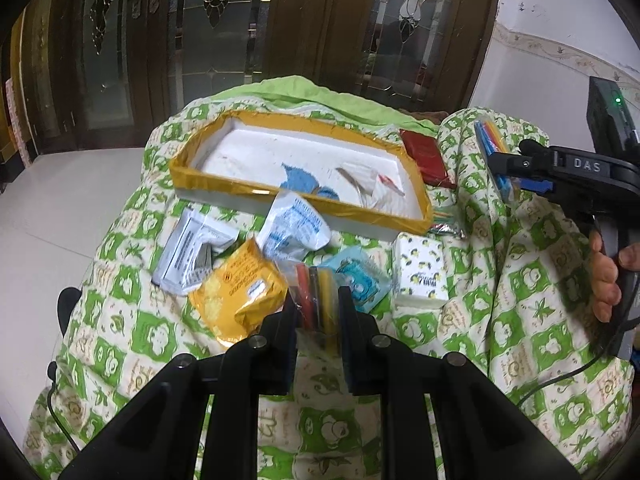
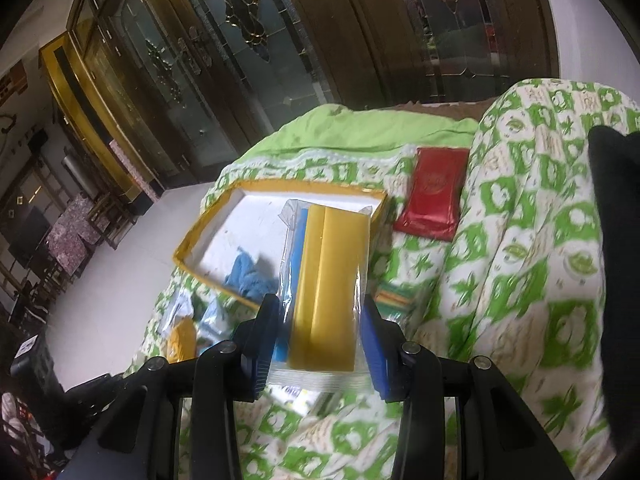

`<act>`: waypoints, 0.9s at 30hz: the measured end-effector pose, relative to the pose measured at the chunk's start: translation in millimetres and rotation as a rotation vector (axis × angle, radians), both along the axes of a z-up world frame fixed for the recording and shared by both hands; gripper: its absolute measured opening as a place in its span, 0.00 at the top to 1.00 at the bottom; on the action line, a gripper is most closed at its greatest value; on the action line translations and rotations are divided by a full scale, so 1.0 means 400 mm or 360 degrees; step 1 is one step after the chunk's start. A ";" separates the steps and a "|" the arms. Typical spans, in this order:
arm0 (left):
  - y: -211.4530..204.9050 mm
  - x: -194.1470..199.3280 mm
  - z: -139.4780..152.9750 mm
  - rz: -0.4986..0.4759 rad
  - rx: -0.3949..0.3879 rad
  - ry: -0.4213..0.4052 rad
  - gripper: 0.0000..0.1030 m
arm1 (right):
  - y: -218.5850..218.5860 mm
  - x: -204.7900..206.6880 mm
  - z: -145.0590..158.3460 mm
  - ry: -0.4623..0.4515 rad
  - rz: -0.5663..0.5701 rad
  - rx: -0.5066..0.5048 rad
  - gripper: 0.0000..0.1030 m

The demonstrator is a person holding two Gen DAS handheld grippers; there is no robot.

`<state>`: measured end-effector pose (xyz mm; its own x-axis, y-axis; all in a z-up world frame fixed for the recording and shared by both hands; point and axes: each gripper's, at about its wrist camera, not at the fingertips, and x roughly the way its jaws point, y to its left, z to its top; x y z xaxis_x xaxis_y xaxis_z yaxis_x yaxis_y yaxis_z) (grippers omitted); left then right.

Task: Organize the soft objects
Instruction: 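Carry the stick bag with the left tool while the right tool carries the sponge bag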

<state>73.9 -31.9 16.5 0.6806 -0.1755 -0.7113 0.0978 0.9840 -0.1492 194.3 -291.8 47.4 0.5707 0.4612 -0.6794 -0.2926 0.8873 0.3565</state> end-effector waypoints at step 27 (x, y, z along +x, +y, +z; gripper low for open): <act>-0.044 0.207 0.040 -0.0064 -0.0035 0.0047 0.83 | 0.054 0.237 -0.012 0.0092 0.0053 0.0014 0.58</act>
<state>156.9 -49.4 32.3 0.6516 -0.2178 -0.7266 0.1321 0.9758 -0.1740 289.1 -270.3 42.6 0.5149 0.4852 -0.7067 -0.3004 0.8742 0.3814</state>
